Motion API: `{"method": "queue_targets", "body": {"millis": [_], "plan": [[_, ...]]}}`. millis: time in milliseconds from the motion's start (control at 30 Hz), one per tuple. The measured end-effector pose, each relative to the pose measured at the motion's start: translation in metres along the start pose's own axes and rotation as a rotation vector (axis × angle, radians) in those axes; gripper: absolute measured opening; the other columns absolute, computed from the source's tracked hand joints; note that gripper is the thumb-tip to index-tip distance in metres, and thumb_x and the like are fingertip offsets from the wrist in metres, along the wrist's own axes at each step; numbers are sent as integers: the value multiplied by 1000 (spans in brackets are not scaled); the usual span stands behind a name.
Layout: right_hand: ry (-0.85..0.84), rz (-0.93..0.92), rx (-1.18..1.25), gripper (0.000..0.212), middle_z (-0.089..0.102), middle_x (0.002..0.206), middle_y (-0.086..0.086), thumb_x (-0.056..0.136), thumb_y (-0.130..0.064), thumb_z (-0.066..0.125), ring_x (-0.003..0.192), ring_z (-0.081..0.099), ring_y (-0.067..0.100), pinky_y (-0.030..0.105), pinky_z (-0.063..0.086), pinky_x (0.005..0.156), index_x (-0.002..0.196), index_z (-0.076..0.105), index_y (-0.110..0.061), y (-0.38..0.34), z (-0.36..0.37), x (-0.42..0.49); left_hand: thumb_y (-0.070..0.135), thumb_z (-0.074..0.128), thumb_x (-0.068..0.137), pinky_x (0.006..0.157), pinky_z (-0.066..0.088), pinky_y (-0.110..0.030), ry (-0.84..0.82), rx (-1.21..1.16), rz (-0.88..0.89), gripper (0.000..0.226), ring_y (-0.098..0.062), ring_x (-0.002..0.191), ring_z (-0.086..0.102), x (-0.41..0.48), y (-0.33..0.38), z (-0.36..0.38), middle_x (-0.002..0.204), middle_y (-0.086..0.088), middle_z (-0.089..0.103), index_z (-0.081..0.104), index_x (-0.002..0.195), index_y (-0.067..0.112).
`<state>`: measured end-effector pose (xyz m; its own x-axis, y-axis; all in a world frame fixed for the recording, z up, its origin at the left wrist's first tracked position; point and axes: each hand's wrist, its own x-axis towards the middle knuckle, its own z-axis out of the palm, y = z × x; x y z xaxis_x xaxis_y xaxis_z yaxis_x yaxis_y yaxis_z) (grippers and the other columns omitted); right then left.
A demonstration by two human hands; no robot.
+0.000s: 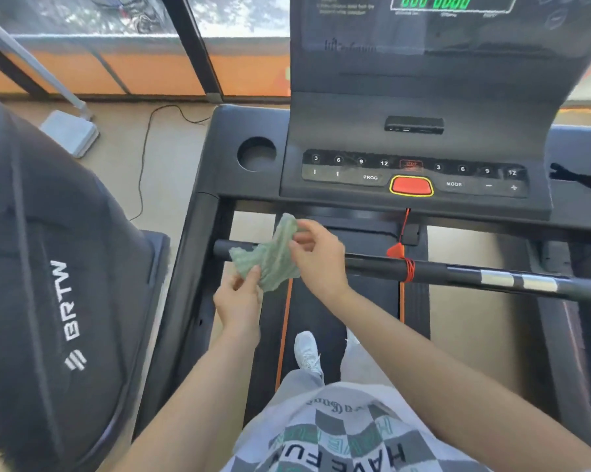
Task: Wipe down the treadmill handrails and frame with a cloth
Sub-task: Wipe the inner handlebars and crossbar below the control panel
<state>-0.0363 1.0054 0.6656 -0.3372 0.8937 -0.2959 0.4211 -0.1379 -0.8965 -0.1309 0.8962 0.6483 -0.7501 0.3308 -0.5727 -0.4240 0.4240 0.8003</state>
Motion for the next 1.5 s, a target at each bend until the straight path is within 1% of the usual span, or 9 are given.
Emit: {"method": "queue_targets", "body": {"millis": [167, 267, 433, 600, 733, 933, 1133, 1267, 1500], "plan": [[-412, -398, -515, 43, 63, 136, 5, 92, -10, 65, 124, 55, 26, 37, 43, 107, 135, 61, -12, -5, 23, 11, 7, 59, 102, 77, 61, -23, 150, -615, -249, 26, -20, 95, 74, 6, 5, 10, 114, -12, 72, 65, 127, 1], [-524, -535, -760, 36, 63, 133, 5, 93, -9, 60, 120, 53, 32, 44, 47, 99, 129, 63, -10, -2, 34, 20, 4, 60, 100, 73, 59, -22, 191, -729, -315, 26, -16, 77, 72, 17, 13, 9, 105, -11, 72, 64, 125, 0], [-541, -470, -903, 25, 67, 115, 8, 95, -18, 58, 109, 60, 33, 42, 52, 84, 119, 65, -14, -24, 46, 45, 3, 61, 100, 94, 58, -30, 230, -815, -341, 20, -18, 87, 73, 28, 14, 6, 95, -7, 74, 69, 117, -1], [-631, -433, -790, 27, 73, 118, 5, 94, -19, 66, 111, 65, 26, 38, 50, 97, 120, 73, -16, -36, 57, 67, 7, 63, 99, 72, 61, -21, 303, -887, -366, 19, -8, 68, 75, 32, 13, 3, 109, -8, 75, 70, 117, 2], [-656, -452, -679, 19, 76, 109, 1, 90, -12, 72, 102, 68, 17, 33, 51, 98, 108, 78, -14, -41, 71, 79, 19, 68, 97, 48, 52, -15, 273, -938, -496, 18, -10, 82, 73, 29, 18, 3, 108, 3, 74, 67, 114, 13], [-616, -430, -522, 14, 76, 100, -5, 91, -12, 70, 101, 66, 14, 29, 47, 100, 99, 79, -17, -37, 89, 83, 25, 71, 95, 62, 54, -15, 196, -1042, -515, 24, -6, 89, 67, 43, 10, 8, 119, 4, 74, 70, 117, 14], [-745, -385, -653, 31, 68, 104, -10, 92, -17, 69, 94, 60, 8, 18, 43, 87, 122, 72, -22, -25, 55, 85, 14, 65, 100, 62, 53, -14, 79, -875, -479, 6, -6, 75, 64, 34, -8, 17, 90, 0, 71, 69, 103, 11], [-666, -416, -743, 17, 75, 98, -2, 86, -13, 72, 94, 67, 20, 36, 53, 90, 102, 76, -18, -22, 27, 85, 12, 69, 96, 56, 52, -15, -71, -736, -559, 10, -5, 65, 61, 25, -26, 24, 98, -3, 69, 69, 106, 11], [-412, -388, -604, 15, 68, 82, -8, 78, -9, 70, 78, 60, 11, 23, 46, 71, 86, 67, -21, -60, -4, 85, 36, 73, 93, 73, 54, -23, -106, -710, -539, 25, -15, 94, 67, 19, -34, 9, 105, 2, 75, 73, 111, 19]]}}
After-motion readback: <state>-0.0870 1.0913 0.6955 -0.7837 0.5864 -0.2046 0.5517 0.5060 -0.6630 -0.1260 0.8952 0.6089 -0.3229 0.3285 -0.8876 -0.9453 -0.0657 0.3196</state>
